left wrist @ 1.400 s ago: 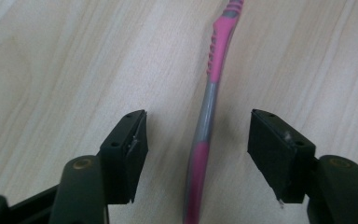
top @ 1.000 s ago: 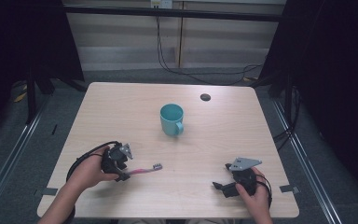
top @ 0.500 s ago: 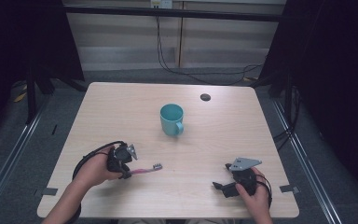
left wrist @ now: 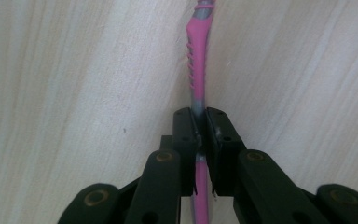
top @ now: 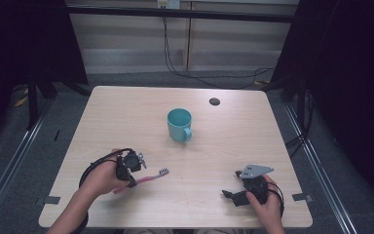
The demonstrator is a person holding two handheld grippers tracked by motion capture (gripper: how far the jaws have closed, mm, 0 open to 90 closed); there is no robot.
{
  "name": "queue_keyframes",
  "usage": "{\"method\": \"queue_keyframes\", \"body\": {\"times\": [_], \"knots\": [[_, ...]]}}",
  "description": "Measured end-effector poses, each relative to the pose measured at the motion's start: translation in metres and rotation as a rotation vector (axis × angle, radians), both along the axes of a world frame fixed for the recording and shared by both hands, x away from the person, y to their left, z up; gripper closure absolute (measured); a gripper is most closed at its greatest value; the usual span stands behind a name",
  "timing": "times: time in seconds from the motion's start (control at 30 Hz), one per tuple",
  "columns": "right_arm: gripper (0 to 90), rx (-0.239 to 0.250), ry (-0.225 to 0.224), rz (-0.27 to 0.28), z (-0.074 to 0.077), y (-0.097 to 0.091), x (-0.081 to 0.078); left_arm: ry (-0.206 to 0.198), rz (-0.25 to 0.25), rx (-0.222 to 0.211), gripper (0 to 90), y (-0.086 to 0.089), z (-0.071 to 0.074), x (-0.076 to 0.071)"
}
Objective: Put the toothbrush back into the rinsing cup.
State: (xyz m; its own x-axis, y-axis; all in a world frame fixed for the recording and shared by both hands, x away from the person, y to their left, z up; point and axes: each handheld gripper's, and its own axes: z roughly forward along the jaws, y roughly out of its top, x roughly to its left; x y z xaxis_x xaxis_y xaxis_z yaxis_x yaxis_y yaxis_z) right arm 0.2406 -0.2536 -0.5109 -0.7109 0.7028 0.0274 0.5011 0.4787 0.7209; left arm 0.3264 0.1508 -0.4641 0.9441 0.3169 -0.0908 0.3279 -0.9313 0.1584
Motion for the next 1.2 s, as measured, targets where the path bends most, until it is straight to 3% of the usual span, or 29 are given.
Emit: {"method": "queue_keyframes", "body": {"times": [0.43,0.7,1.0,1.07,1.2], "knots": [[10.1,-0.006,-0.002,-0.009,0.0,0.001,0.0,-0.017,0.091,-0.101,83.5,0.01,0.009,0.002],[9.9,-0.003,0.002,-0.017,0.0,0.001,0.0,-0.044,0.118,-0.155,83.6,0.013,0.016,0.003],[13.3,-0.004,0.003,-0.049,0.001,0.003,0.0,-0.078,0.154,-0.245,83.6,0.011,0.022,0.001],[14.0,-0.011,0.022,-0.064,0.003,0.004,0.001,-0.085,0.156,-0.258,83.5,0.01,0.023,0.001],[14.9,0.047,0.025,-0.077,0.008,0.005,0.006,-0.112,0.166,-0.297,83.6,0.008,0.025,0.001]]}}
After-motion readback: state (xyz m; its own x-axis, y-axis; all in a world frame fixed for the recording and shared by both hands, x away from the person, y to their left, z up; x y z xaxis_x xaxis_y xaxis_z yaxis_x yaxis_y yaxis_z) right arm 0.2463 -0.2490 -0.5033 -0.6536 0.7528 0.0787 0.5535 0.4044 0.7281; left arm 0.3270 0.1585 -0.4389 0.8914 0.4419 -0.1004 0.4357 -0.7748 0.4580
